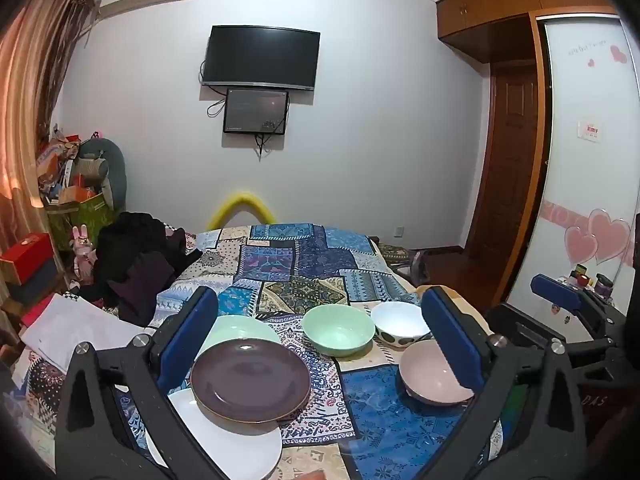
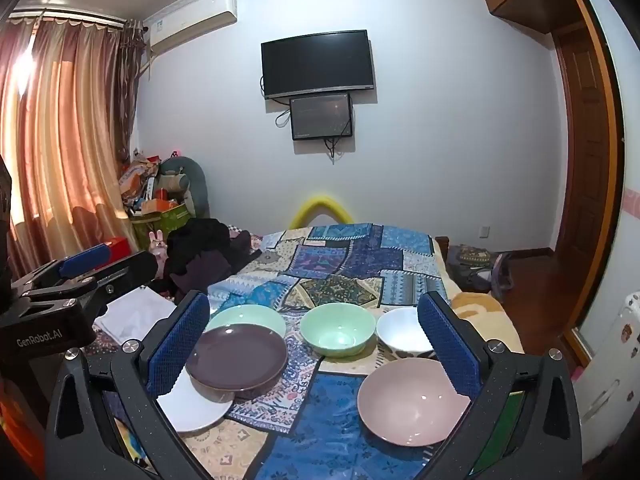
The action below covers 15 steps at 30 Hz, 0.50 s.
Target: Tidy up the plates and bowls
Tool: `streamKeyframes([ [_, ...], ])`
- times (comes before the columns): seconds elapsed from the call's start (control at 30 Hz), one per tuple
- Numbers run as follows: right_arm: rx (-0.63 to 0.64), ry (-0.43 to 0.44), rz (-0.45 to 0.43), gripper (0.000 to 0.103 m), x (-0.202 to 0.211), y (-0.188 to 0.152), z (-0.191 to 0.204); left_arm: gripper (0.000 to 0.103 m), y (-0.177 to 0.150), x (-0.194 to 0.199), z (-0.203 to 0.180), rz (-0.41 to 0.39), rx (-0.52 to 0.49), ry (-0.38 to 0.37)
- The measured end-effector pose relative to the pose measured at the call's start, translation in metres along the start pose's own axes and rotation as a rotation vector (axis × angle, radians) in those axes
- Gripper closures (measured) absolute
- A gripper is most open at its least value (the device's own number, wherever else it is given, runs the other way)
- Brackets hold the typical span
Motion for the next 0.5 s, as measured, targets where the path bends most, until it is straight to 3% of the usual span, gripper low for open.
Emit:
streamKeyframes([
  [0.5, -0.006, -0.001, -0.001, 0.0, 0.0008, 0.0014, 0.0007, 0.0, 0.0053, 0.002, -0.0023, -0.02, -0.008, 0.008],
])
Point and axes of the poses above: each gripper's, at about its wrist camera, not at the fingertips, and x roughly against the way its jaws point, z to its left, y to its top, the point moved 3 cm from there along -x, roughly the way its jaws point, and after that the axes turned 10 degrees about -y, right-handed, at the moved point
